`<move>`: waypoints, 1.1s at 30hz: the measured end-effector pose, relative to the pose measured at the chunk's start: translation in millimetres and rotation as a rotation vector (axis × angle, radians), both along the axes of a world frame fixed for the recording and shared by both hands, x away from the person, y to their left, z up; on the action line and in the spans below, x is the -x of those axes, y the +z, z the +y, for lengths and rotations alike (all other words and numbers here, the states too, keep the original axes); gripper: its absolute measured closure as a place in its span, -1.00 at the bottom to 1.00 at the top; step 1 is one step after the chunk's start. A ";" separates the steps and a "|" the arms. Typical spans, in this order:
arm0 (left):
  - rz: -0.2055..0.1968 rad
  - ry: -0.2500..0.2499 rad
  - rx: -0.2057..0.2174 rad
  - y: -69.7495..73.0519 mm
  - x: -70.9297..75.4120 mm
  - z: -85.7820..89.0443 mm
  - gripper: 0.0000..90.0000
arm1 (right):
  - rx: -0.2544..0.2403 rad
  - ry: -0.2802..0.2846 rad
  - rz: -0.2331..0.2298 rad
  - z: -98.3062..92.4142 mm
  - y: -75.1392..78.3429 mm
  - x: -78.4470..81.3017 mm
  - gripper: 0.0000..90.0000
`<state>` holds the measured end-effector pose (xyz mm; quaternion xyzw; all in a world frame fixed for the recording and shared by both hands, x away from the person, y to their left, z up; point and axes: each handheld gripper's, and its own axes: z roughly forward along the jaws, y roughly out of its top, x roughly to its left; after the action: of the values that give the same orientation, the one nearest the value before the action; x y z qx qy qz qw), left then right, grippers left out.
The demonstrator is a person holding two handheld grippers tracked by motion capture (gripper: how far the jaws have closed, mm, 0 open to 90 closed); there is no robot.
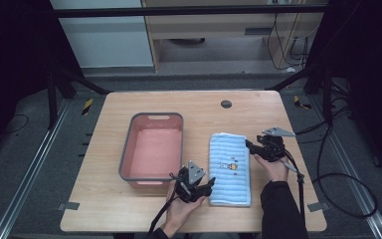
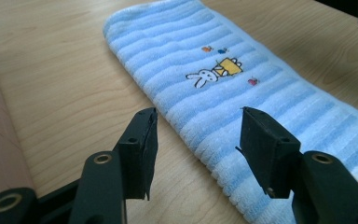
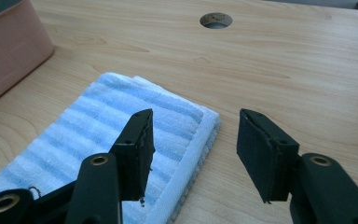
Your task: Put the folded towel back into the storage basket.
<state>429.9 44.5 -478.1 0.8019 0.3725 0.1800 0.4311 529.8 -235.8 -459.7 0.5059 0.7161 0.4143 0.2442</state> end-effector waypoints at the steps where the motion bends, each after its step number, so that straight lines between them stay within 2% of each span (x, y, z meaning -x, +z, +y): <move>1: 0.004 -0.002 -0.003 -1.4 -0.4 -0.5 0.04 | 0.003 0.002 0.001 0.4 -0.9 -0.6 0.04; 4: 0.013 -0.003 -0.002 -5.8 -0.4 -3.3 0.05 | 0.000 0.005 0.013 3.4 -4.1 -2.1 0.06; 8: 0.023 -0.007 -0.023 -12.4 -0.8 -6.3 0.09 | 0.029 0.017 0.029 7.8 -11.2 -5.9 0.09; 13: 0.040 -0.008 -0.027 -20.1 -1.4 -8.2 0.14 | 0.041 0.016 0.052 10.2 -17.2 -8.8 0.11; 21: 0.052 -0.005 -0.036 -25.5 -2.2 -9.6 0.18 | 0.055 0.022 0.101 15.8 -29.4 -14.8 0.15; 26: 0.045 0.004 -0.046 -27.5 -1.5 -11.7 0.18 | 0.070 0.039 0.120 20.6 -34.9 -16.1 0.17; 29: 0.046 0.010 -0.049 -28.6 -0.8 -13.1 0.19 | 0.059 0.038 0.131 20.7 -36.0 -16.1 0.18; 33: 0.053 0.012 -0.052 -28.8 -1.1 -13.8 0.23 | 0.077 0.036 0.135 22.9 -38.8 -15.9 0.19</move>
<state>431.0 30.7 -506.9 0.8151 0.3839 0.1709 0.3988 545.7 -212.9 -498.5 0.5098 0.7555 0.3555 0.2072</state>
